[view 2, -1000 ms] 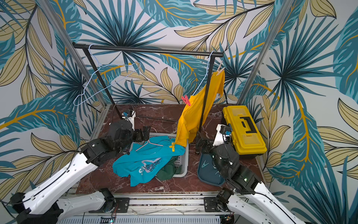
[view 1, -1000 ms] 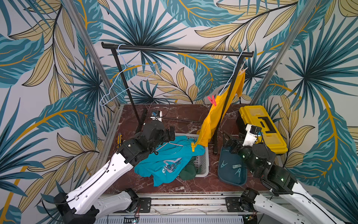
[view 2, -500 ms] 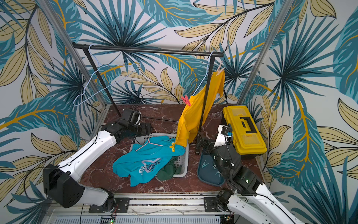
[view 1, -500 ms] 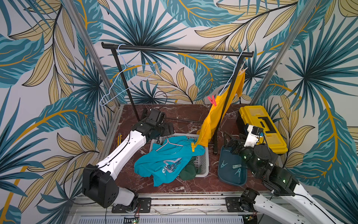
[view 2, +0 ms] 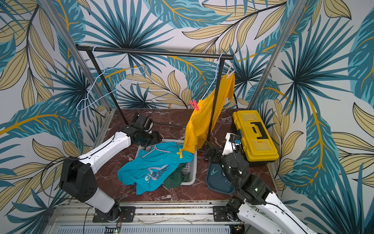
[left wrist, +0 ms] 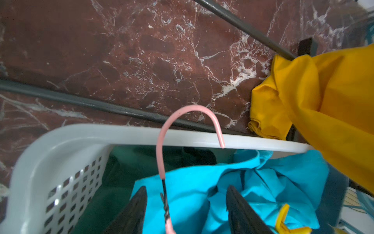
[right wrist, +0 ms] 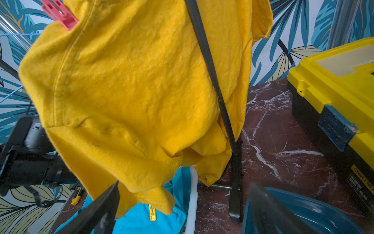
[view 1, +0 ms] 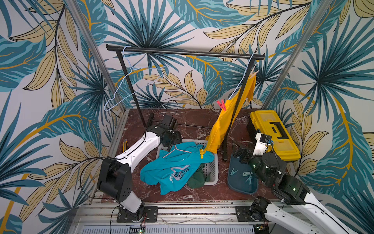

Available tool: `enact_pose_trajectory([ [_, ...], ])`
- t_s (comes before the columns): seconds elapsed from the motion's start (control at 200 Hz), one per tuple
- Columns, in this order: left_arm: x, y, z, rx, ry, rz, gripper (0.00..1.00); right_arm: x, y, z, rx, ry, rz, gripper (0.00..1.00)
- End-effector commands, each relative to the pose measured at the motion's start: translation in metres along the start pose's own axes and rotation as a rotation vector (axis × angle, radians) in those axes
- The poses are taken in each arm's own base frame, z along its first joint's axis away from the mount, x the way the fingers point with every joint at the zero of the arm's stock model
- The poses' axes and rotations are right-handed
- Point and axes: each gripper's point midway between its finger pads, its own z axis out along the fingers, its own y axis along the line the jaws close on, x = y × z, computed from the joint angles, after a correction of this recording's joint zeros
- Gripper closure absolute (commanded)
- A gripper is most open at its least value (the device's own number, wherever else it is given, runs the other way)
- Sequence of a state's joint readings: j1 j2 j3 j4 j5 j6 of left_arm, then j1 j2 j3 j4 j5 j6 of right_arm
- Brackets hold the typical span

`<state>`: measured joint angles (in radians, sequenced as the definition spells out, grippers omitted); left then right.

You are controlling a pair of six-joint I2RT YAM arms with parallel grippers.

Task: Remove the clothespins securing t-shirts to the hanger
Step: Pick up the hanger from the basket.

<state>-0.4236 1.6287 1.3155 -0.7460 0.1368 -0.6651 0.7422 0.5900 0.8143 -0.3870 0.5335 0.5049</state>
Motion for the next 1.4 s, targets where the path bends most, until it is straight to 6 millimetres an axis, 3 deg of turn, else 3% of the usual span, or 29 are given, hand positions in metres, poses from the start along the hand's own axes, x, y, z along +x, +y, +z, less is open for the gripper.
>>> enact_pose_trajectory([
  [0.0,-0.006,-0.005,0.004,0.007,0.016,-0.002,0.52,0.002,-0.002,-0.003,-0.003,-0.002,0.002,0.00],
  [0.12,-0.005,-0.005,0.009,-0.001,0.036,-0.007,0.71,0.001,-0.004,-0.006,-0.005,-0.005,0.006,0.00],
  [0.185,-0.006,-0.007,0.006,0.008,0.031,-0.006,0.73,0.001,-0.005,-0.007,-0.003,-0.004,0.007,0.01],
  [0.27,-0.012,-0.011,-0.004,0.019,-0.001,0.000,0.77,0.002,-0.007,-0.009,0.001,-0.002,0.003,0.00],
  [0.476,-0.023,-0.026,-0.038,0.079,-0.077,0.039,1.00,0.002,-0.009,-0.010,0.007,-0.003,0.000,0.00],
  [0.616,-0.026,-0.038,-0.060,0.131,-0.113,0.101,1.00,0.000,-0.006,-0.010,-0.002,-0.002,0.007,0.01],
  [0.756,-0.023,-0.057,-0.094,0.228,-0.157,0.250,1.00,-0.006,0.001,-0.010,-0.023,-0.002,0.022,0.00],
  [0.956,-0.001,-0.059,-0.136,0.314,-0.211,0.348,1.00,-0.014,0.005,-0.009,-0.015,0.002,0.058,0.00],
  [1.122,0.009,-0.063,-0.166,0.367,-0.273,0.458,1.00,-0.011,0.022,-0.002,-0.066,0.045,-0.017,0.01],
  [1.397,0.023,-0.060,-0.172,0.388,-0.284,0.533,1.00,0.017,0.073,-0.002,-0.343,0.181,-0.065,0.00],
])
